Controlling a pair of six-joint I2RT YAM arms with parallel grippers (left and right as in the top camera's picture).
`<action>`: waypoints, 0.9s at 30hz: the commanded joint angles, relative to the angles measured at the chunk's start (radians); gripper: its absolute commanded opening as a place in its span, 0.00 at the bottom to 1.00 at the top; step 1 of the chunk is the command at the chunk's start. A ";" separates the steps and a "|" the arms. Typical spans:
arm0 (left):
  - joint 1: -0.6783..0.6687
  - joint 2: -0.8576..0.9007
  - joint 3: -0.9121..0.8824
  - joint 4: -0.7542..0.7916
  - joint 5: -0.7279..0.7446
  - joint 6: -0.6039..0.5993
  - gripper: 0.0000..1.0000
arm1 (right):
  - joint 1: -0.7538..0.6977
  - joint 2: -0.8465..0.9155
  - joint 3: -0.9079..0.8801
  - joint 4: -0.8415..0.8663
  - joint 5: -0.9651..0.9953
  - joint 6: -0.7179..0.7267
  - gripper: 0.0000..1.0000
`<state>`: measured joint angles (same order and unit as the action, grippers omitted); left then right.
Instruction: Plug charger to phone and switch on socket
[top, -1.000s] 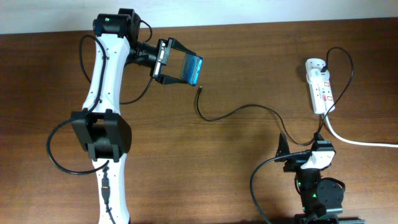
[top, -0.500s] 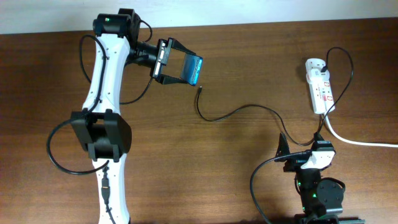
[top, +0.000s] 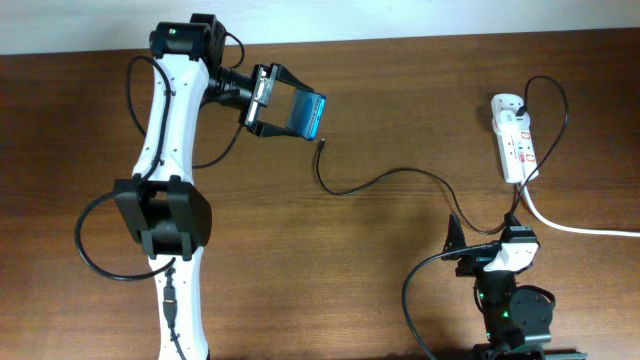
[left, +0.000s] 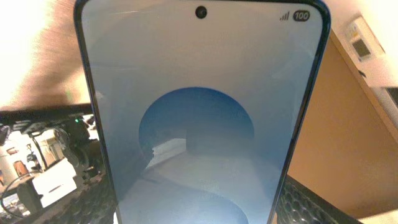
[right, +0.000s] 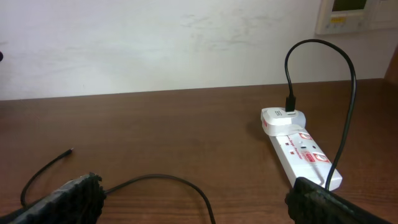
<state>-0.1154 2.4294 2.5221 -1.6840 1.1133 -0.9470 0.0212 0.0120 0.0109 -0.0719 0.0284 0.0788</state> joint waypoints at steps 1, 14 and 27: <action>0.006 -0.005 0.030 -0.005 -0.061 -0.030 0.00 | 0.006 -0.006 -0.005 0.000 -0.016 0.006 0.98; -0.145 -0.006 0.061 0.007 -0.845 -0.299 0.00 | 0.005 0.806 0.573 -0.155 -0.391 0.065 0.98; -0.147 -0.006 0.060 0.044 -0.840 -0.351 0.00 | 0.174 1.460 0.860 0.181 -0.674 0.763 0.86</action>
<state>-0.2607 2.4294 2.5568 -1.6379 0.2684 -1.2697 0.0895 1.4631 0.8566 0.0982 -0.8555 0.6590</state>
